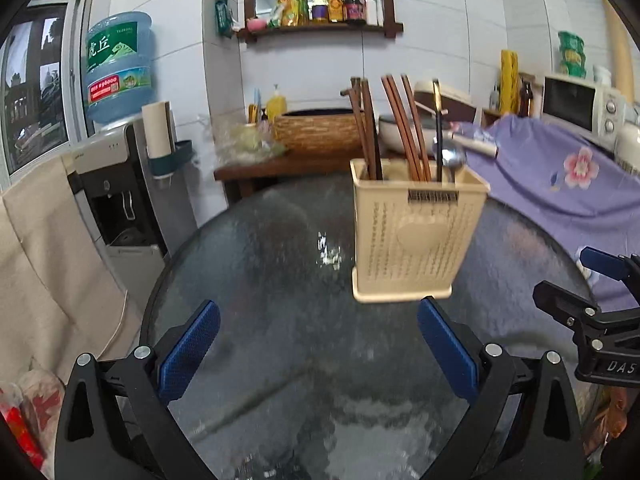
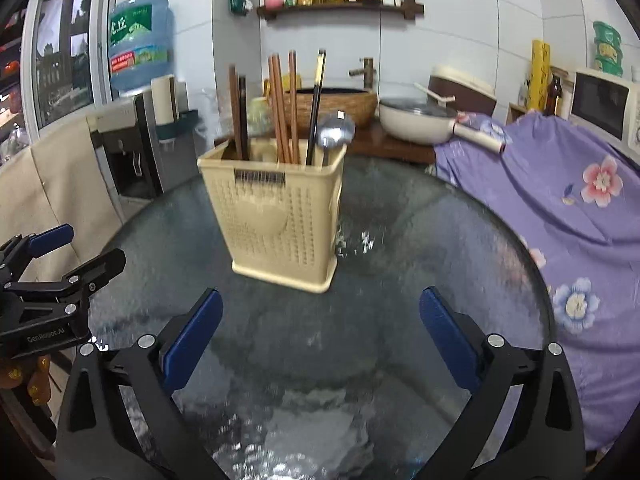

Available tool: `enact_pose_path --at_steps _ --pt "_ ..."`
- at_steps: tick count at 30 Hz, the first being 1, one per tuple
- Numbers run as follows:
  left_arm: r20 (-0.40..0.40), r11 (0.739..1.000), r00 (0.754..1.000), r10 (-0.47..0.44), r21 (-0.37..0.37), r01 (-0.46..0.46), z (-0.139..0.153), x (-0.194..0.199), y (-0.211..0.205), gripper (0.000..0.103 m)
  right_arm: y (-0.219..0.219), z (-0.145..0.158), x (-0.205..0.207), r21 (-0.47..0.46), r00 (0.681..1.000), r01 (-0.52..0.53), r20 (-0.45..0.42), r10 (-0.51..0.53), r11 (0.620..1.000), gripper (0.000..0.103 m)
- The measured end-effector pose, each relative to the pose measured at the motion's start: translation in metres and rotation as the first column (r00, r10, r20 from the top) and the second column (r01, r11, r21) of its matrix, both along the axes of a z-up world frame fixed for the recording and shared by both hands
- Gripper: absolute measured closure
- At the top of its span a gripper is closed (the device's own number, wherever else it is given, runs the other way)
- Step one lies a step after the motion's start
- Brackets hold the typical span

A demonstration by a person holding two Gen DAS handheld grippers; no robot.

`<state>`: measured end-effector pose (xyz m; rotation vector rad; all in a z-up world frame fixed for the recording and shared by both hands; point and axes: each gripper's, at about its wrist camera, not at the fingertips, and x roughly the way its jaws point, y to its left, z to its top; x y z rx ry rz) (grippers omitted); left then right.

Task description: Organize utensils

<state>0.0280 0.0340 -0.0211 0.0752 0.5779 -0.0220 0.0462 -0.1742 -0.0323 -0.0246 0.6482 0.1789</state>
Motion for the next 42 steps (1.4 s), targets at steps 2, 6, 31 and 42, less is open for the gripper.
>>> enact_pose_path --at_steps 2,6,31,42 --pt "-0.025 1.0 1.0 -0.009 0.001 0.009 -0.012 -0.007 -0.001 0.006 0.005 -0.01 -0.008 -0.023 1.0 -0.015 -0.022 0.015 1.0 0.006" --pt "-0.062 0.999 0.998 -0.03 -0.027 0.029 -0.031 -0.022 -0.003 0.006 0.012 -0.02 -0.023 -0.111 1.0 0.005 -0.015 -0.006 0.994 0.006" --pt "-0.052 1.0 0.998 -0.031 -0.003 0.031 -0.031 -0.034 -0.007 0.006 0.015 -0.018 -0.034 -0.165 0.998 0.051 -0.025 -0.056 0.985 0.006" --pt "-0.091 0.999 0.996 -0.003 0.034 0.006 -0.033 -0.032 -0.008 0.006 0.018 -0.025 -0.032 -0.177 0.997 0.049 -0.052 -0.06 0.983 0.006"
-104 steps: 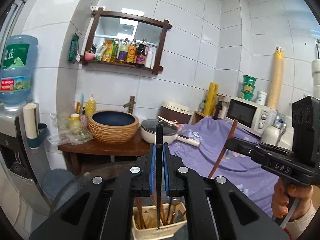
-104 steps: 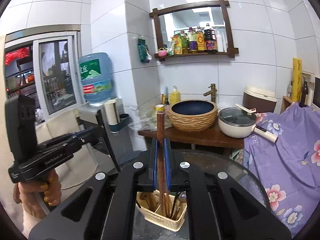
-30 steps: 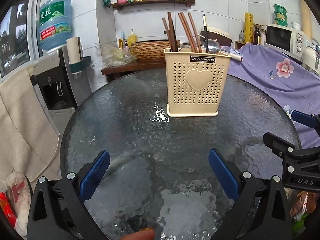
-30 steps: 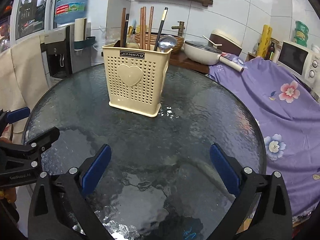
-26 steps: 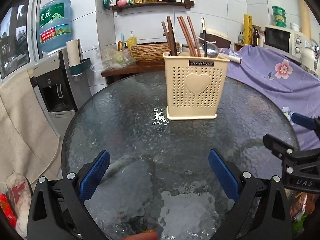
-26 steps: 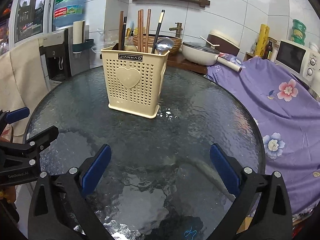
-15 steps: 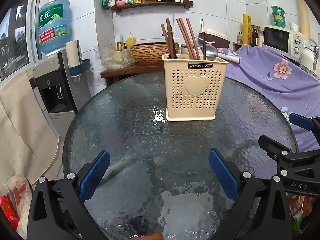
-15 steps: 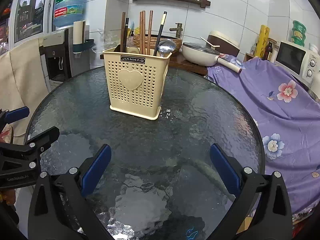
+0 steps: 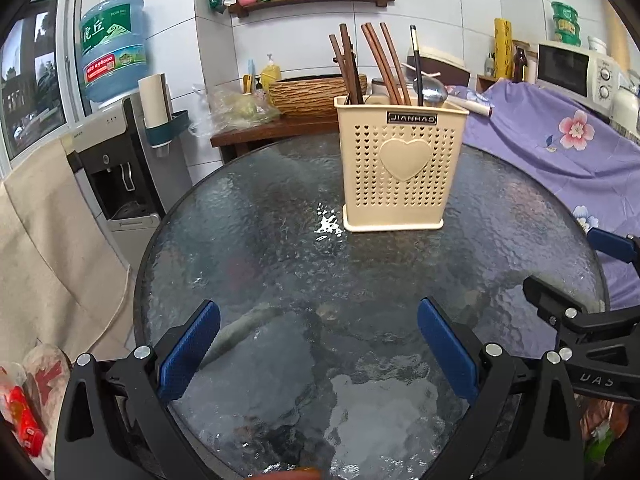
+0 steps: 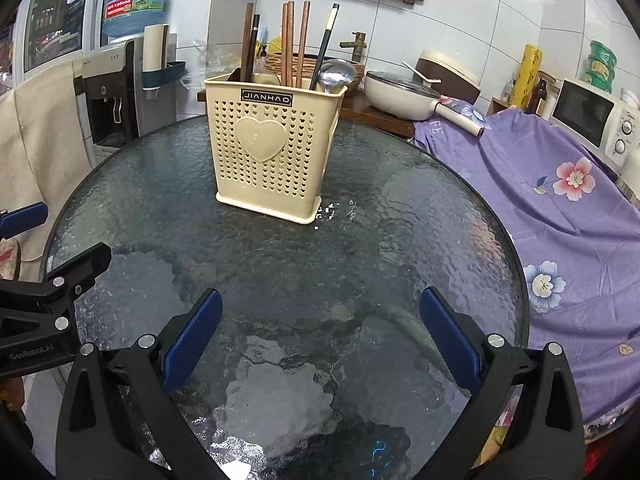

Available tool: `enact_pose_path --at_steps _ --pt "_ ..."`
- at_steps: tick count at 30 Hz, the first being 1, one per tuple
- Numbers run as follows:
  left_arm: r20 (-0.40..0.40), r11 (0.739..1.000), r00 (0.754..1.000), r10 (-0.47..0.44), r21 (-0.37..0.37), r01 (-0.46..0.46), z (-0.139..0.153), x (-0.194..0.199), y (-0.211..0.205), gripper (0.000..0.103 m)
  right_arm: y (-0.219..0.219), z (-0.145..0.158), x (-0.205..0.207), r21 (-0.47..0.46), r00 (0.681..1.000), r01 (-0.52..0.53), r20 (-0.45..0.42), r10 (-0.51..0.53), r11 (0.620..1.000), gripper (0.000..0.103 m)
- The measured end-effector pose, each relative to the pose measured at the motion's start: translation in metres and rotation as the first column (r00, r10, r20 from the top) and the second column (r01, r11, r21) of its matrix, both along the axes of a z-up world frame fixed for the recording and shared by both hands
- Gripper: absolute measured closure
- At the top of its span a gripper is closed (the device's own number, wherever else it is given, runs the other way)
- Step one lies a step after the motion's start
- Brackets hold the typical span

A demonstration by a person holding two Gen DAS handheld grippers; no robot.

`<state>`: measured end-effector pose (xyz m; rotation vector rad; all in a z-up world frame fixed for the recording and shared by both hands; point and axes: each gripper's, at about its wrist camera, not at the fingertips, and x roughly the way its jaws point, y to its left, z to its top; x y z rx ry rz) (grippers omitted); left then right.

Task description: Organize utensils

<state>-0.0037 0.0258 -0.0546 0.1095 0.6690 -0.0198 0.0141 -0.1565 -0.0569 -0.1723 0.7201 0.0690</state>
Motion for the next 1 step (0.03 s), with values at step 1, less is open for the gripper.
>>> enact_pose_path --at_steps 1 --pt "-0.001 1.0 1.0 0.001 0.001 -0.001 -0.0004 0.0002 0.0007 0.006 0.0 0.0 0.0 0.0 1.0 0.0 0.0 0.0 1.0 0.006"
